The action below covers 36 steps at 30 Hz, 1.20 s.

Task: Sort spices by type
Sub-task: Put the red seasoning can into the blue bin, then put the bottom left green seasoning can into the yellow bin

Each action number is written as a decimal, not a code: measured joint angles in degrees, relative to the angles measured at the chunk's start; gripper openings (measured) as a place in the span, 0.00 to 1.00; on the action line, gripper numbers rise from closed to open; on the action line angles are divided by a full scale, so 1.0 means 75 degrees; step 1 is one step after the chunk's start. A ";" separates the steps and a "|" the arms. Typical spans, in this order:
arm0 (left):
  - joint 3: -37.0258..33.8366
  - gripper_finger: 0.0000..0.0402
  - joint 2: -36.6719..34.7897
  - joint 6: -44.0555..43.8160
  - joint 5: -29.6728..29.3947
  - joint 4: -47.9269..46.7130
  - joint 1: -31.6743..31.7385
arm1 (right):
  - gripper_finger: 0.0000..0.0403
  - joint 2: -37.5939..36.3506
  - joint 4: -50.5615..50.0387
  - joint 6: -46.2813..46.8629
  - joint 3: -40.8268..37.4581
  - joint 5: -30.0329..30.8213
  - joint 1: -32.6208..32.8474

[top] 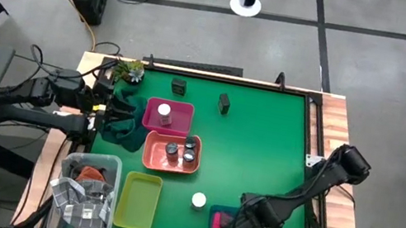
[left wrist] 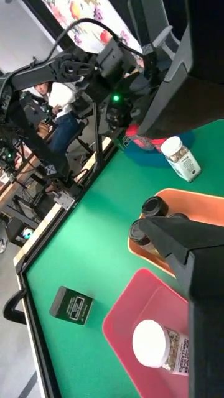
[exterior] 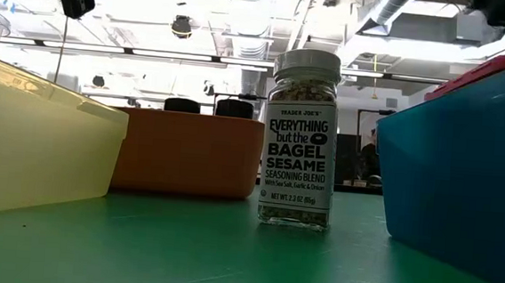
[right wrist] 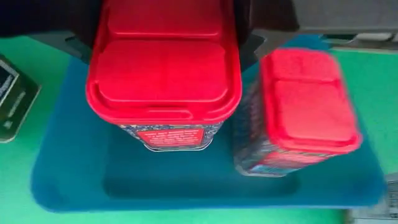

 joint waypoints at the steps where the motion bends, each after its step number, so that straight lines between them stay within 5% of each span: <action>1: 0.0000 0.51 0.0001 0.0000 0.0000 0.0000 0.0002 | 0.59 0.0030 -0.0048 -0.0001 -0.0022 0.0011 0.0030; 14: 0.0000 0.51 0.0000 0.0000 0.0007 0.0008 -0.0001 | 0.78 0.0815 0.0712 -0.0600 -0.0042 -0.0545 -0.0007; 26: 0.0000 0.51 0.0000 0.0146 0.0204 0.0006 -0.0001 | 0.90 -0.0545 -0.0403 -0.0665 -0.0042 -0.0599 0.0015; 36: 0.0000 0.51 0.0000 0.0195 0.0239 -0.0003 -0.0001 | 0.91 -0.1606 -0.2544 -0.1676 -0.0039 -0.1898 0.0405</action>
